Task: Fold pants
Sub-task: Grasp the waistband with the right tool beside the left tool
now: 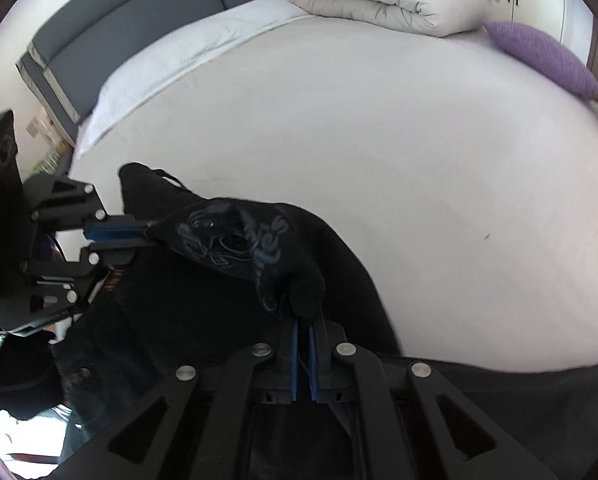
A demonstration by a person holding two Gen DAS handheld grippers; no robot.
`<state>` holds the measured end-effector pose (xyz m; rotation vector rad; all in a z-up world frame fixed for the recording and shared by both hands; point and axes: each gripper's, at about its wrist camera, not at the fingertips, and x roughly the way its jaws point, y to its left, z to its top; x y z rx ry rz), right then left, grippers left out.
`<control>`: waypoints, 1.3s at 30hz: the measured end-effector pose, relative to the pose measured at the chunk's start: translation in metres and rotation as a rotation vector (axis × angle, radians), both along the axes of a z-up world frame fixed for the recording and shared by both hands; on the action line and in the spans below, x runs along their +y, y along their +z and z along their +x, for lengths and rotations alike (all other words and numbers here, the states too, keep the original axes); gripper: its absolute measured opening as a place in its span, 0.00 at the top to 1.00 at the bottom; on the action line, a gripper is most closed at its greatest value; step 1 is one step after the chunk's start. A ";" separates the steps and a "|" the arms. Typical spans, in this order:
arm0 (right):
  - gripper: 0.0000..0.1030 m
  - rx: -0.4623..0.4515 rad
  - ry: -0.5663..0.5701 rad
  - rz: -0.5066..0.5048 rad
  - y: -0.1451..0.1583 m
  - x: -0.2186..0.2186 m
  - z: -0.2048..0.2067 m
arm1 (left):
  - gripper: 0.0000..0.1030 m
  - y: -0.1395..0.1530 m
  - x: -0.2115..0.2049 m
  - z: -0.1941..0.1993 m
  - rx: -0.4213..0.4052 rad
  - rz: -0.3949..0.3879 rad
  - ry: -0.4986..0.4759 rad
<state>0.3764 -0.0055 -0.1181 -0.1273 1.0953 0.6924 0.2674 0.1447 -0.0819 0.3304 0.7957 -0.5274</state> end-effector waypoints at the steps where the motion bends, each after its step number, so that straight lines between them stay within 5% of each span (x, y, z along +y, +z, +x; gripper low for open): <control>1: 0.94 -0.010 0.016 -0.009 0.000 0.000 -0.012 | 0.96 0.002 0.002 -0.007 0.002 -0.007 -0.002; 5: 0.95 -0.142 0.150 -0.197 0.000 0.016 -0.063 | 0.96 0.000 0.002 -0.041 -0.004 0.007 -0.022; 10: 0.95 -0.533 0.418 -0.631 -0.017 0.047 -0.166 | 0.96 -0.007 -0.008 -0.107 -0.025 0.059 -0.124; 14: 0.95 -0.808 0.679 -0.952 -0.060 0.051 -0.240 | 0.96 -0.021 -0.011 -0.152 0.000 0.130 -0.198; 25: 0.96 -0.904 0.968 -1.085 -0.108 0.042 -0.345 | 0.96 -0.042 -0.018 -0.233 0.047 0.270 -0.304; 39: 0.96 -0.904 0.970 -1.086 -0.104 0.040 -0.406 | 0.96 -0.054 -0.022 -0.270 0.070 0.334 -0.344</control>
